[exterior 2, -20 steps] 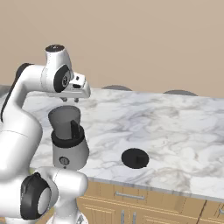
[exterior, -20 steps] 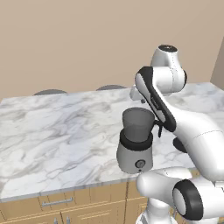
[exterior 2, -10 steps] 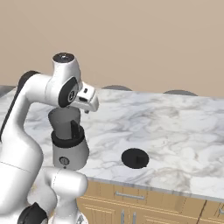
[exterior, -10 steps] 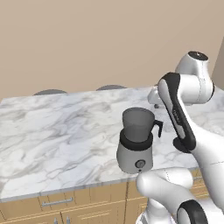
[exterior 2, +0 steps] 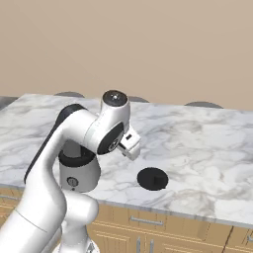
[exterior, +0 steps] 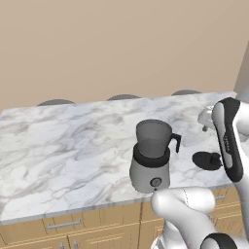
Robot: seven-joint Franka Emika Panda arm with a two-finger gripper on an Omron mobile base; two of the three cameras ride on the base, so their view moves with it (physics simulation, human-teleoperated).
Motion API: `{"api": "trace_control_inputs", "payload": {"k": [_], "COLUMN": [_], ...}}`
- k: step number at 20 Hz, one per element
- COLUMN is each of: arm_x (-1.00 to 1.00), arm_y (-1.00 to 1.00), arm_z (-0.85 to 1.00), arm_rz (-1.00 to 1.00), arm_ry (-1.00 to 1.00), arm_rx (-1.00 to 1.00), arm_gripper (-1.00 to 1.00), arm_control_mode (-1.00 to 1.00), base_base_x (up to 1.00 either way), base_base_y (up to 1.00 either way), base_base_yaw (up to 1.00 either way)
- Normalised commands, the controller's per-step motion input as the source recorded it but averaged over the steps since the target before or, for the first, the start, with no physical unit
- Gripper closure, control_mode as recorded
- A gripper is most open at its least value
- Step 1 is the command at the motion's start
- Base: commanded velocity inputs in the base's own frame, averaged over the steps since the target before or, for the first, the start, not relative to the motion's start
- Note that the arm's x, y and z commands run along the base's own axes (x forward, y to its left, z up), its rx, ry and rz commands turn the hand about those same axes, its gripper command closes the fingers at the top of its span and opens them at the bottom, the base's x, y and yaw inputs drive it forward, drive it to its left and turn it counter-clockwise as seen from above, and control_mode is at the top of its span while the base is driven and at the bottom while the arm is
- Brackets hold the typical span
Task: Close the lid blender by securely placing the lid on top.
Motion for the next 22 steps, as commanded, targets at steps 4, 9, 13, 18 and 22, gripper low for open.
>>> {"api": "trace_control_inputs", "payload": {"k": [4,9,13,18,22], "arm_x": [0.00,0.00,0.06,0.32,0.49], "arm_y": [-0.95,-0.69,-0.32,-0.19,-0.04], "arm_z": [-0.54,-0.61,-0.30,-0.34,-0.39], "arm_rz": [-0.32,-0.29,-0.10,0.00,0.01], "arm_ry": [0.22,0.20,0.11,0.14,0.08], "arm_rx": [0.08,0.01,0.00,0.00,0.02], "arm_gripper": [-1.00,-1.00,-1.00,-1.00,-1.00], "arm_control_mode": [-1.00,-1.00,-1.00,-1.00,-1.00], "base_base_x": [0.00,0.00,0.00,0.00,0.00], "base_base_y": [0.00,0.00,0.00,0.00,0.00], "base_base_yaw": [0.00,0.00,0.00,0.00,0.00]}}
